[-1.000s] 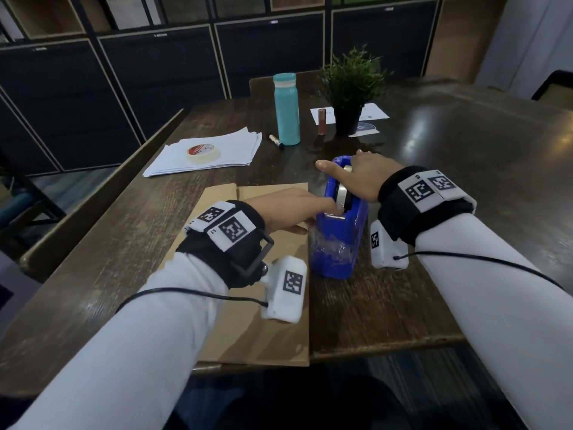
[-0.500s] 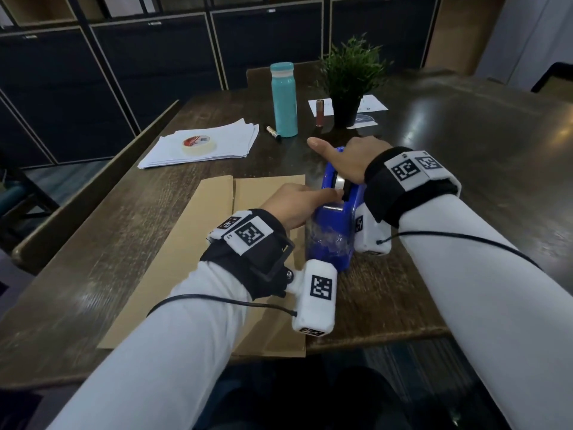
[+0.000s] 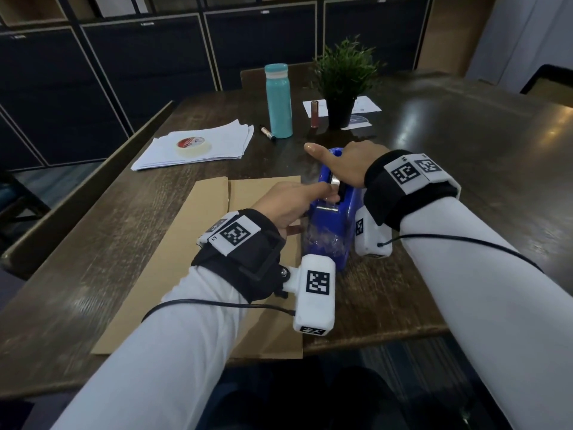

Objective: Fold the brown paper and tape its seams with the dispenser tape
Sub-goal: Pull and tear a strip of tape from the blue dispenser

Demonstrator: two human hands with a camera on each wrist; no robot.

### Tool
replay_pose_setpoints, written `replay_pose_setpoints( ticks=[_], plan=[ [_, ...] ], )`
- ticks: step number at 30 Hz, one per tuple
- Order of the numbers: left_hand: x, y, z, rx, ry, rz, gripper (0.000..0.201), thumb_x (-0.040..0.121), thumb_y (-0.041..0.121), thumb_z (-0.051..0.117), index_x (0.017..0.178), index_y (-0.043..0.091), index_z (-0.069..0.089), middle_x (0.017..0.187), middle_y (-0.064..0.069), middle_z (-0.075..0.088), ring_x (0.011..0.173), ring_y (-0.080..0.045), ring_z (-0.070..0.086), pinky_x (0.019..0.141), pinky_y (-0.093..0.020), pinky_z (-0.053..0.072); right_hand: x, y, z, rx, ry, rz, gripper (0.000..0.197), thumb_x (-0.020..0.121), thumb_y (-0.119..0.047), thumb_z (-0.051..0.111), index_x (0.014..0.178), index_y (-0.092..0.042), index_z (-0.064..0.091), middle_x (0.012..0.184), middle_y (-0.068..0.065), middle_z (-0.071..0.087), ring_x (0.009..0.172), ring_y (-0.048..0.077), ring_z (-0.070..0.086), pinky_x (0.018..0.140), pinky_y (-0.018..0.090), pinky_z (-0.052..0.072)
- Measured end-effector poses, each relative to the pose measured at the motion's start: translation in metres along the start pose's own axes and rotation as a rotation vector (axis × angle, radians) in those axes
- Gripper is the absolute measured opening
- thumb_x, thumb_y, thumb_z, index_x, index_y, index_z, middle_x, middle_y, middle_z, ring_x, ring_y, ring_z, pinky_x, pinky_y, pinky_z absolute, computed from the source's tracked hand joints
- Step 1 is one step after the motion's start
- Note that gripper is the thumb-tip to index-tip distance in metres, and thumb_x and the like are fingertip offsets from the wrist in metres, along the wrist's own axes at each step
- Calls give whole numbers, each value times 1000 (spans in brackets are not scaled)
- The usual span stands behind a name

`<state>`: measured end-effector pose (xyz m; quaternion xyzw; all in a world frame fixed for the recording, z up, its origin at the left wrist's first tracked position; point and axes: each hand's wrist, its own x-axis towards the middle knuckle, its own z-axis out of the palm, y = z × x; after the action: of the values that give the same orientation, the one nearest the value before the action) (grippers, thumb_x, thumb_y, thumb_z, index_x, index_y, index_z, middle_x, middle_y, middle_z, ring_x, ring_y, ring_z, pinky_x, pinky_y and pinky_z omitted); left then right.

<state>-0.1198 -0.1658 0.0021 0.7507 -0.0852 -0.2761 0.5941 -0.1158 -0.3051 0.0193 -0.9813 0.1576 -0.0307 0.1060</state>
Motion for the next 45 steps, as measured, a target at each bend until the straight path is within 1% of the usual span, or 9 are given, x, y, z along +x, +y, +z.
replay_pose_setpoints(
  ticks=[3,5,9,13,16,21,27,35,45],
  plan=[
    [-1,2,-4,-51,-13,4,23,83,30,69,100,14,70,91,3,69,87,-14,59,79,-32,48,-1,-1,-1,-9,-9,2,82,82,-79,10,58,-11,47,59,7,48,55,18,46,61,31,38],
    [-1,5,-7,-80,-28,15,17,84,30,68,93,16,71,88,5,68,87,-16,59,84,-36,49,-1,-2,-1,-16,-20,5,82,83,-79,11,59,-10,49,60,7,49,55,17,47,62,31,38],
    [-2,2,-8,-39,-56,49,26,84,28,69,104,12,69,79,7,70,80,-12,62,80,-34,50,0,-2,0,-22,-23,2,81,84,-78,10,59,-11,48,59,7,48,54,17,45,64,31,40],
    [-4,-6,-10,-36,-60,46,9,83,25,69,80,17,70,84,5,70,82,-9,61,84,-34,51,2,-1,0,-20,-23,1,81,81,-80,8,58,-12,45,58,5,46,54,17,44,61,30,38],
    [-6,-9,-12,-32,-61,62,18,85,26,69,69,18,69,89,3,70,82,-8,60,82,-33,52,0,-1,-1,-29,-21,-6,80,82,-79,9,55,-12,42,56,5,44,52,17,42,53,28,34],
    [-8,-10,-11,-22,-70,55,9,82,22,71,85,13,72,97,0,72,86,-9,60,81,-31,52,0,-1,-1,-22,-20,-5,78,83,-78,9,54,-13,40,55,4,41,51,16,41,55,29,35],
    [-12,-18,-10,-30,-66,59,12,84,20,70,78,10,72,78,5,71,74,-4,60,70,-24,49,1,-2,0,-18,-21,3,80,82,-79,10,58,-12,45,58,5,45,53,16,43,63,30,38],
    [-14,-23,-9,-84,-102,88,9,84,14,68,76,11,71,77,4,72,58,3,66,53,-14,52,0,-3,-1,-29,-26,6,77,83,-78,11,57,-13,42,56,4,42,52,15,41,54,28,34],
    [-14,-30,-7,21,-65,158,15,89,19,64,75,12,68,92,-2,71,77,-5,63,69,-17,51,0,-4,-1,-26,-26,6,75,85,-77,12,57,-13,41,56,3,41,52,15,39,53,27,32]
  ],
)
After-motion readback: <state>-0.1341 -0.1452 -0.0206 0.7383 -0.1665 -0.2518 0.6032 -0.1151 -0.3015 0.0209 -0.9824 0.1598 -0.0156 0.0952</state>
